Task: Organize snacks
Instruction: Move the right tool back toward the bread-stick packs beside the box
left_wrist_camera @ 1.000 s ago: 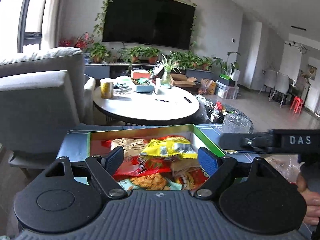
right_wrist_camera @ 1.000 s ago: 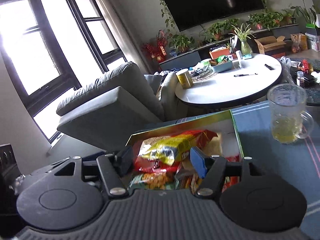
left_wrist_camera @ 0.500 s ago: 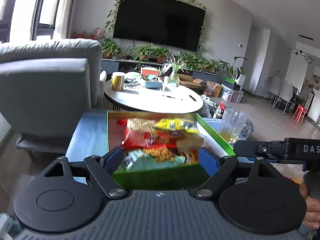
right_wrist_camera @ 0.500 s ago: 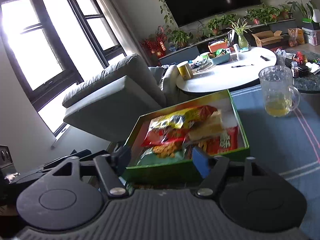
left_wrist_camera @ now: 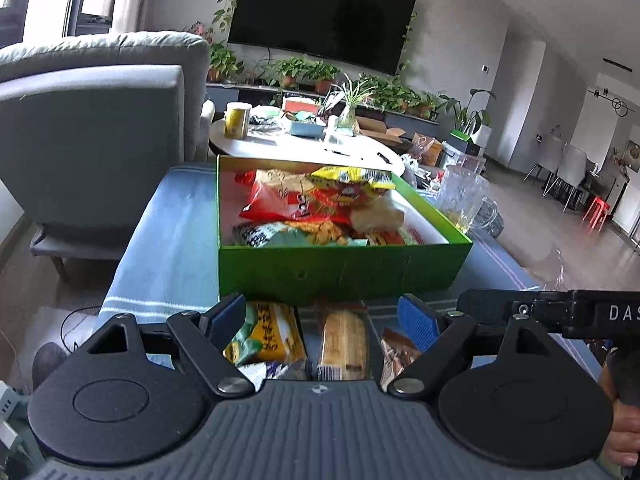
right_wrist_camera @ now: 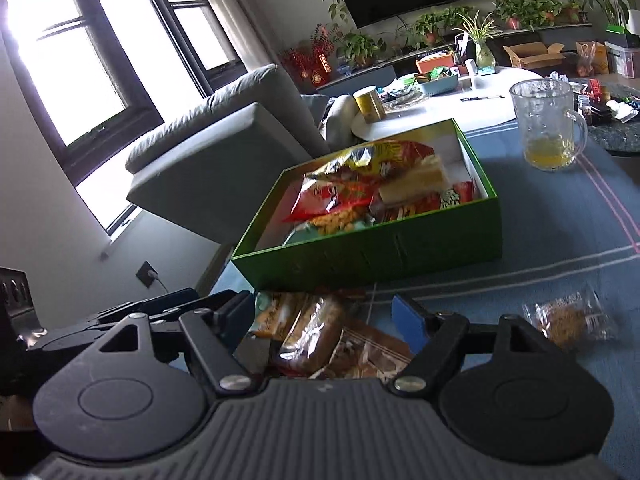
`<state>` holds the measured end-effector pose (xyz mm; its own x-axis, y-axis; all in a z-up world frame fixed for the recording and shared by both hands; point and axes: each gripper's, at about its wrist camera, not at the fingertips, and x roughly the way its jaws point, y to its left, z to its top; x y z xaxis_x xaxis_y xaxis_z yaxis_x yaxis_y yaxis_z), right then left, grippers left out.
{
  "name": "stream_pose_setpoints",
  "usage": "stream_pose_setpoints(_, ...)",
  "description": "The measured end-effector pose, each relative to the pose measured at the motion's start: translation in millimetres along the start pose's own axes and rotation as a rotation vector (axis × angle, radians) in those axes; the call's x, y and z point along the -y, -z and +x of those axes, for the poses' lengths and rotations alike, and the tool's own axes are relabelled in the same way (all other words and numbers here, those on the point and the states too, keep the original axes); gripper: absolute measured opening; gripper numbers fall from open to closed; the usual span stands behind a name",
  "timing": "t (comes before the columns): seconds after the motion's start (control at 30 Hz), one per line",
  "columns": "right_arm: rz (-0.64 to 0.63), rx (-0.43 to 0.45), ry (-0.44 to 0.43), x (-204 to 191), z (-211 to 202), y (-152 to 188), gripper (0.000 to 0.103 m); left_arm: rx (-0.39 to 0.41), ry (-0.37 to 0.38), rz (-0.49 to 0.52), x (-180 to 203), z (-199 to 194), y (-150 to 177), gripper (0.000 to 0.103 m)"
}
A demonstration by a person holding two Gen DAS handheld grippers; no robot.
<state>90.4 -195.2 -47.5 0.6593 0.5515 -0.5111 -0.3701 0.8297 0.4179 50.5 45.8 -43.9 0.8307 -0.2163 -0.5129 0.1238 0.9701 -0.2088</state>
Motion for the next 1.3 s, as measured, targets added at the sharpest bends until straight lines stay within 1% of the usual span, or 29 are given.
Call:
stream_pose_setpoints(0.13,-0.003,-0.013,-0.007,-1,1,3,0.059,-0.013,0.001,0.0,-2,0,4,0.082)
stream_pose_setpoints(0.47,0.02,-0.024,-0.002,4,3,7,0.059,-0.065,0.011,0.056,-4,9,19,0.082)
stream_pose_setpoints(0.6,0.024,-0.026,-0.003,4,3,8,0.059,-0.09,0.003,0.046,-9,15,26,0.082)
stream_pose_setpoints(0.73,0.023,-0.028,-0.003,4,3,8,0.059,-0.096,0.002,0.057,-9,17,28,0.082)
stream_pose_setpoints(1.07,0.042,-0.028,-0.003,7,0,8,0.059,-0.116,-0.018,0.094,-7,23,33,0.082)
stream_pose_setpoints(1.3,0.058,-0.033,0.008,12,2,7,0.059,-0.128,-0.053,0.136,-6,34,37,0.082)
